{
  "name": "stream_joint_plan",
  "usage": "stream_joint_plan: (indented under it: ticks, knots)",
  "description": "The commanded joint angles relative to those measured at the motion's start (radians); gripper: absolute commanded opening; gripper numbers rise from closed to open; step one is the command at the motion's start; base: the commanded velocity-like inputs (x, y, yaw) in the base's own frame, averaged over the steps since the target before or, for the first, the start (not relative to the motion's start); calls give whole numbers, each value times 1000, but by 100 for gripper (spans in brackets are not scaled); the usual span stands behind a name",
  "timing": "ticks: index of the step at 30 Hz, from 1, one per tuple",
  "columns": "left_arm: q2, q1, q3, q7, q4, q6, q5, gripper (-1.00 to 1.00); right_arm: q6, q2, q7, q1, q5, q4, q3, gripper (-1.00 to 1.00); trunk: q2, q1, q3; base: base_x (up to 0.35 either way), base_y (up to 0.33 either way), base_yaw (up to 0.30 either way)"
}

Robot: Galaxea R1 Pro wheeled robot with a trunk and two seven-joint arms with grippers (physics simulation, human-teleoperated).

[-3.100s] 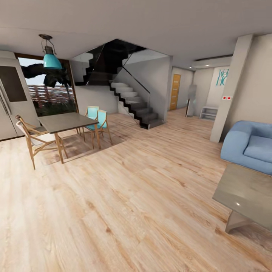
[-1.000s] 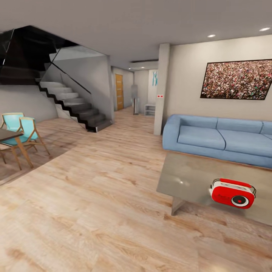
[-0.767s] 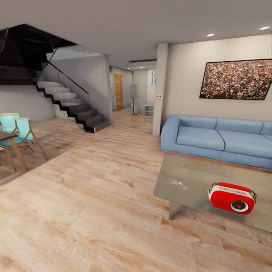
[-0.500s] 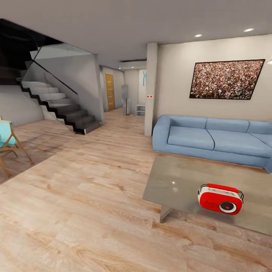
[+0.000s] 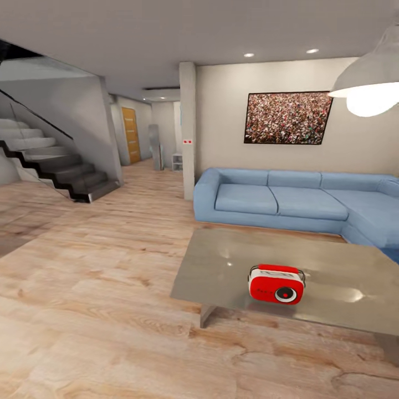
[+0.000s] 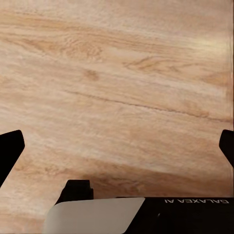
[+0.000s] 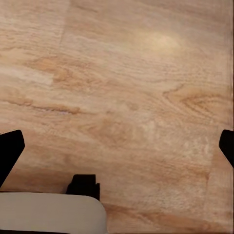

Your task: Turn on the radio receiver that's on the table in the living room.

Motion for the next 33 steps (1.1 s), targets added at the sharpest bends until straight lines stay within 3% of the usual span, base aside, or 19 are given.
stream_joint_plan:
  ticks: [1, 17, 33]
  knots:
    - [0, 0, 0, 0, 0, 0, 0, 100, 0, 0, 0, 0, 0, 0, 0, 100, 0, 0, 0, 1, -333, -106]
    - [1, 0, 0, 0, 0, 0, 0, 100, 0, 0, -1, 0, 0, 0, 0, 100, 0, 0, 0, 0, -333, -3]
    - [0, 0, 0, 17, 0, 0, 0, 100, 0, 0, -1, 0, 0, 0, 0, 100, 0, 0, 0, 0, -333, 242]
